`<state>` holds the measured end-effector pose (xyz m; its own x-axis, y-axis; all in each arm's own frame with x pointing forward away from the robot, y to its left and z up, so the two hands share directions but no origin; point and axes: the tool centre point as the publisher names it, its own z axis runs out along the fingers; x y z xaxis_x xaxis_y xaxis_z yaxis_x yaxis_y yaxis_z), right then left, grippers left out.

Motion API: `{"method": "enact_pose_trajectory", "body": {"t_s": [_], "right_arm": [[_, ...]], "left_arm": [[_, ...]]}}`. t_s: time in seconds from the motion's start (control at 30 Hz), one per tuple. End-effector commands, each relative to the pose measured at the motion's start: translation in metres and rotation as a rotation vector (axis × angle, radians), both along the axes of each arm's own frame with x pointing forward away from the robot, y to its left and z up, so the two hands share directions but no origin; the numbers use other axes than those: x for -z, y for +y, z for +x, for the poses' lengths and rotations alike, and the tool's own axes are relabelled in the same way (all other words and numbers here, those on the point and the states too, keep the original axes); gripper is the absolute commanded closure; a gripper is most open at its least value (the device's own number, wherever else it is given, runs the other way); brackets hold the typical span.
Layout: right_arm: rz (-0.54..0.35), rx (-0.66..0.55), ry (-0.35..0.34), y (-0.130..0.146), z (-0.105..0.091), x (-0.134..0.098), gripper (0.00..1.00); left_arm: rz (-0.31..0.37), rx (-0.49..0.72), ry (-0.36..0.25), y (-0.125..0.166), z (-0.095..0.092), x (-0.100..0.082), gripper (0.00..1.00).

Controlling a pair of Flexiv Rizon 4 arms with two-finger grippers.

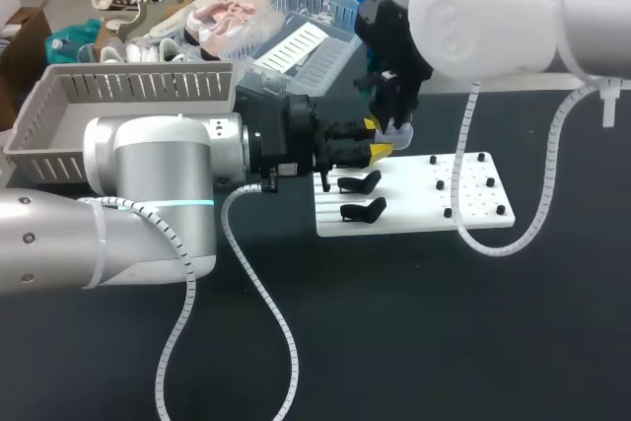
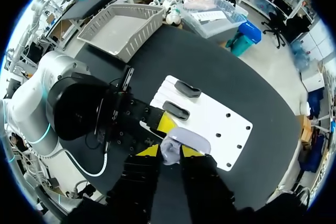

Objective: Pick up each earbud case from the left stands, insert the matching earbuds, close the lid, and place the case in the box.

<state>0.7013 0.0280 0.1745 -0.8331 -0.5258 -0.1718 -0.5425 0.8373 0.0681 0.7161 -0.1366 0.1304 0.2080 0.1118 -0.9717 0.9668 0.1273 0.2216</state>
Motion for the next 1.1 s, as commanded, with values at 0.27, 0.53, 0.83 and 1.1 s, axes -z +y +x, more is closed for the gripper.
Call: {"method": "enact_pose_trajectory", "body": {"t_s": [0.27, 0.53, 0.83, 1.1], "right_arm": [[0.000, 0.000, 0.001, 0.001, 0.001, -0.002, 0.79], [0.000, 0.016, -0.007, -0.001, -0.003, -0.007, 0.75], [0.009, 0.043, -0.047, -0.006, 0.004, -0.020, 0.77], [0.025, 0.107, -0.087, -0.011, 0.034, -0.028, 0.79]], "left_arm": [[-0.003, -0.003, -0.003, 0.000, 0.000, 0.001, 1.00], [-0.003, -0.003, -0.003, 0.000, 0.000, 0.001, 1.00], [-0.003, -0.003, -0.003, 0.000, 0.000, 0.001, 1.00], [-0.003, -0.003, -0.003, 0.000, 0.000, 0.001, 1.00]]}}
